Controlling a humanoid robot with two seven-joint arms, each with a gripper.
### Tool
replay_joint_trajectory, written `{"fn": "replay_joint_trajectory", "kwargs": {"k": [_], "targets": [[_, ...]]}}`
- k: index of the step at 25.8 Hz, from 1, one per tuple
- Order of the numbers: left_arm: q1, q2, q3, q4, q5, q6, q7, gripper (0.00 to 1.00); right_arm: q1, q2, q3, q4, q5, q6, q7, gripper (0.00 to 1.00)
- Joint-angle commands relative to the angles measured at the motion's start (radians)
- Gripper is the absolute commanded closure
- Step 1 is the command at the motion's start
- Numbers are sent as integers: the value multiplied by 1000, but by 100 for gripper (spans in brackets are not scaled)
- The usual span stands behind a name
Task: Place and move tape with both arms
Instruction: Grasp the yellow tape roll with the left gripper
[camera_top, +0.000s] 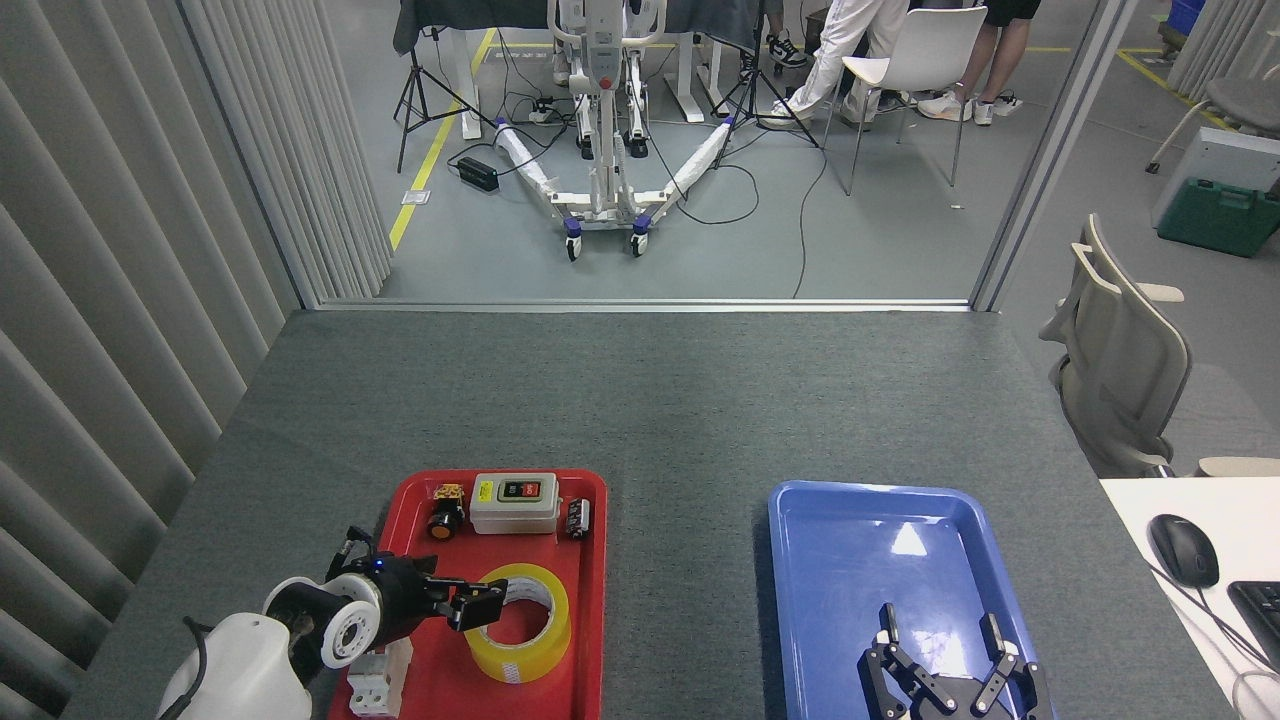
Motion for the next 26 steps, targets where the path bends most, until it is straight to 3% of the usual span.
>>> {"fn": "replay_joint_trajectory", "kwargs": {"k": [1, 6, 10, 12, 16, 22, 26], "targets": [[-8, -11, -17, 38, -1, 13, -11, 0, 18, 8, 0, -13, 1, 2, -1, 0], [-8, -12, -30, 41, -13, 15, -9, 6, 18, 8, 0, -13, 1, 0, -1, 0], [-14, -23, -46, 69, -21, 18, -11, 28, 4, -7, 0, 8, -2, 0, -1, 0], [-17, -29, -46, 75, -27, 18, -12, 48, -25, -10, 0, 34, -4, 0, 0, 0], [-18, -39, -46, 75, -30, 18, -100, 100, -36, -7, 8, 28, -2, -1, -3, 0], [-23, -48, -41, 72, -30, 13, -127, 100, -31, -7, 9, 28, -1, -1, -3, 0], [-29, -40, 14, -25, -21, -54, -42, 100, -31, -9, 11, 26, -4, -3, -3, 0]]}}
